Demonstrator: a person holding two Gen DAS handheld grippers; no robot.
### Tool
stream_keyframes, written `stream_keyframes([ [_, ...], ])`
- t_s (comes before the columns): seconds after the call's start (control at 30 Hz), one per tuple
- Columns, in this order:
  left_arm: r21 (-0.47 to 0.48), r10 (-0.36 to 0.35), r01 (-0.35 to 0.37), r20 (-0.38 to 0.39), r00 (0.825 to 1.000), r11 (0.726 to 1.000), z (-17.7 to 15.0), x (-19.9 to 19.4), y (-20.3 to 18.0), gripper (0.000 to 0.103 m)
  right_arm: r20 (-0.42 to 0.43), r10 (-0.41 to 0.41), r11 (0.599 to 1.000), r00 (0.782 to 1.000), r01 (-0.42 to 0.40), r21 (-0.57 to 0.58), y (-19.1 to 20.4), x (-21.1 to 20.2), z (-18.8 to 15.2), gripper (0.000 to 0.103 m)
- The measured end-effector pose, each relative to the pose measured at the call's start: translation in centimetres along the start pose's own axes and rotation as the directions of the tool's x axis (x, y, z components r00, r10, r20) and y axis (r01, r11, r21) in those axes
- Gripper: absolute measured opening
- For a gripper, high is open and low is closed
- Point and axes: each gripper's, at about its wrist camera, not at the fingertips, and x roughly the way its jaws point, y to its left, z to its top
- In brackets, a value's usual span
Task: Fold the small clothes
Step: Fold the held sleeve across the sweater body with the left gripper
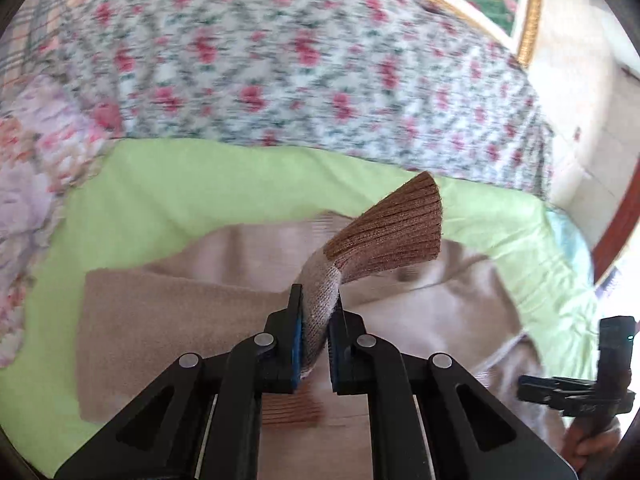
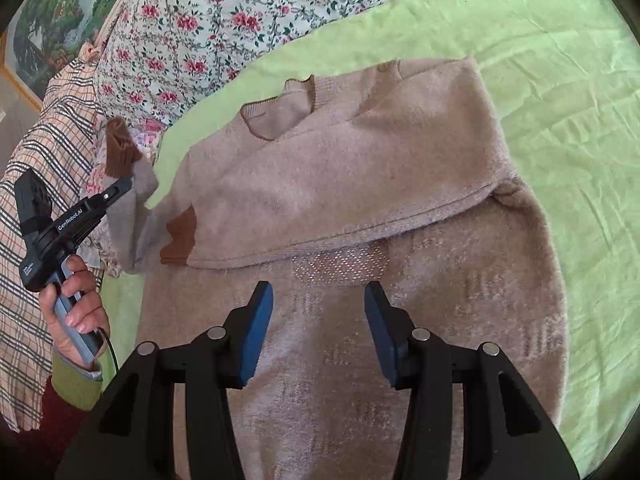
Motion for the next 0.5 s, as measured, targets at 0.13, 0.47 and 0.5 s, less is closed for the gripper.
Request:
stream_keyframes([
  [0.13,0.091,-0.064,0.067,-0.039,0.997,0.994,-1.0,2.9,-7.1,0.009,0.034,-0.017,0.999,0.999,0.016,0.028,-1.8,-1.4,0.3,0.049],
  [0.47,0.179,-0.07,0.111,-0.224,0.972,0.977,-5.7,11.7,-14.1,0.024,0.063,-0.044,0.993,0.997,0.037,0.108,-5.1,-1.6,1.0,0.049],
  [0.5,0.174,-0.077,0.12,-0.237,0.968,0.977,-6.1,11.6,-13.9,0.033,0.066,-0.038,0.994,0.997,0.031,0.108,-5.0,-1.4,1.1,0.049],
])
